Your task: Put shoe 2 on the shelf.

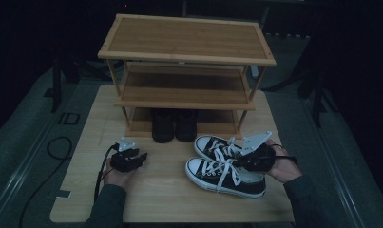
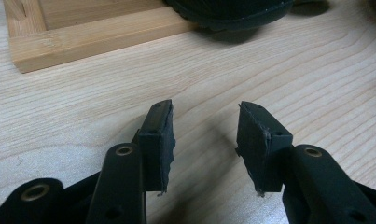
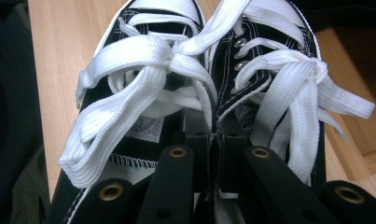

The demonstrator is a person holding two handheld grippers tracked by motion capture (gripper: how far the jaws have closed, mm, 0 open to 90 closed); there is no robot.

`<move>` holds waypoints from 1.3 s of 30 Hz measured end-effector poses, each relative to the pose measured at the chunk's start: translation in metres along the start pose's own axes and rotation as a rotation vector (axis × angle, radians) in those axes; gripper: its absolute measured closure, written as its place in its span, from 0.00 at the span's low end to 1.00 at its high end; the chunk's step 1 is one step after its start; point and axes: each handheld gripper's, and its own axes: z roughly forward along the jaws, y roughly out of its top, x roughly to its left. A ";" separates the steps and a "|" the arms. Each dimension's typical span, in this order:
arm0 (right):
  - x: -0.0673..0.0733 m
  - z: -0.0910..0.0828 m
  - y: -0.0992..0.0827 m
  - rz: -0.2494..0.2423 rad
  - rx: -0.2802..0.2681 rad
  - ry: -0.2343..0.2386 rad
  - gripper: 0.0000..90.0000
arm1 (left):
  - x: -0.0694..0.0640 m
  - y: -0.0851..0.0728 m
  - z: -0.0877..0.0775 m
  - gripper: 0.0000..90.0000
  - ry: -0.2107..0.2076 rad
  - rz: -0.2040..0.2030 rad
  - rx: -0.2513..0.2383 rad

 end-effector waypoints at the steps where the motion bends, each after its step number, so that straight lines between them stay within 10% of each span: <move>1: -0.001 0.000 0.002 -0.003 0.000 0.006 0.96 | 0.000 0.000 0.000 0.62 0.000 -0.001 0.000; 39: -0.020 -0.022 0.052 -0.091 -0.031 0.062 0.96 | -0.001 0.000 0.000 0.62 0.002 0.007 0.001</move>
